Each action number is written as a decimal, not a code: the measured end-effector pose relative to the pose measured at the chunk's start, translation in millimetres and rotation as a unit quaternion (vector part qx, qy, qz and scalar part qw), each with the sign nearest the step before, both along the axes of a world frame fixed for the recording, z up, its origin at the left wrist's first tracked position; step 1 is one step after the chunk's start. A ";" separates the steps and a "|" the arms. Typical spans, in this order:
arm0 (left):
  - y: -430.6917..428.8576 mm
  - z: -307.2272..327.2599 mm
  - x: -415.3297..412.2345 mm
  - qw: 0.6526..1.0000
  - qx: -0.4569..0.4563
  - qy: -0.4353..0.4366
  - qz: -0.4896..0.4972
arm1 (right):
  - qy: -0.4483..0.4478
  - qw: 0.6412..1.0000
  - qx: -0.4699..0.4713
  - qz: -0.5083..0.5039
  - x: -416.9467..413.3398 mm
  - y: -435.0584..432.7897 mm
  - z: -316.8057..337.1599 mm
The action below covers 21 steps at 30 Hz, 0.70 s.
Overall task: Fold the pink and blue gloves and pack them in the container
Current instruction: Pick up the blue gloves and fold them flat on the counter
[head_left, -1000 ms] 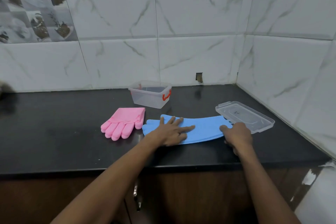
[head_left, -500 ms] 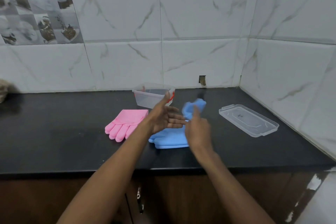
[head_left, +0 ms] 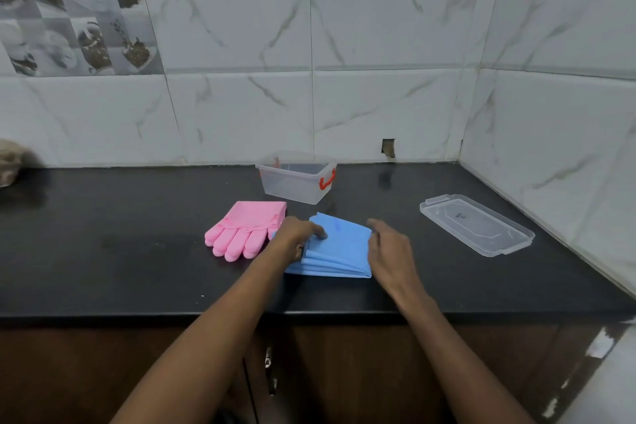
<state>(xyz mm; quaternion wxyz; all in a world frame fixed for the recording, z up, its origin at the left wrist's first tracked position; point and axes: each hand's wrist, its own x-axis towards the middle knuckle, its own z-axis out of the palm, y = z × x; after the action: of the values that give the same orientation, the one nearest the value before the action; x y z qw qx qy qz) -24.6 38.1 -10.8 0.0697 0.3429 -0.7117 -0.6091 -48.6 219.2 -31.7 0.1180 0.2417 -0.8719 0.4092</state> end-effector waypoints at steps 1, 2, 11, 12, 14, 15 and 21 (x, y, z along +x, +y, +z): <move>0.5 2.2 -0.1 0.999 -0.034 -0.011 -0.008 | 0.003 1.000 0.027 0.015 -6.9 2.5 1.3; 1.2 5.9 -0.3 0.995 -0.094 -0.023 -0.018 | 0.007 0.997 0.057 0.042 -11.3 1.8 2.0; -12.5 29.7 16.4 0.872 -0.475 -0.072 -0.093 | -0.038 0.957 0.251 0.138 -16.4 -26.8 -9.5; -11.8 24.1 16.2 0.861 -0.488 -0.081 -0.119 | -0.056 0.971 0.209 0.100 -14.3 -27.1 -9.1; -10.0 10.3 14.5 0.852 -0.494 -0.096 -0.145 | -0.079 0.988 0.131 -0.028 -11.6 -22.8 -6.2; -10.3 3.0 13.1 0.854 -0.493 -0.091 -0.141 | -0.094 0.987 0.101 -0.085 -10.9 -19.6 -3.7; -13.1 -17.9 17.7 0.900 -0.425 -0.026 -0.092 | -0.297 0.948 -0.095 -0.059 -17.5 -22.0 11.1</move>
<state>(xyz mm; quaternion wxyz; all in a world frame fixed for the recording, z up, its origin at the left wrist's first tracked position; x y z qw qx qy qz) -6.9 25.0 -28.7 0.1339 0.2289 -0.9328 -0.2438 -66.1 197.2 -20.6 -0.0994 0.0450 -0.8371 0.5360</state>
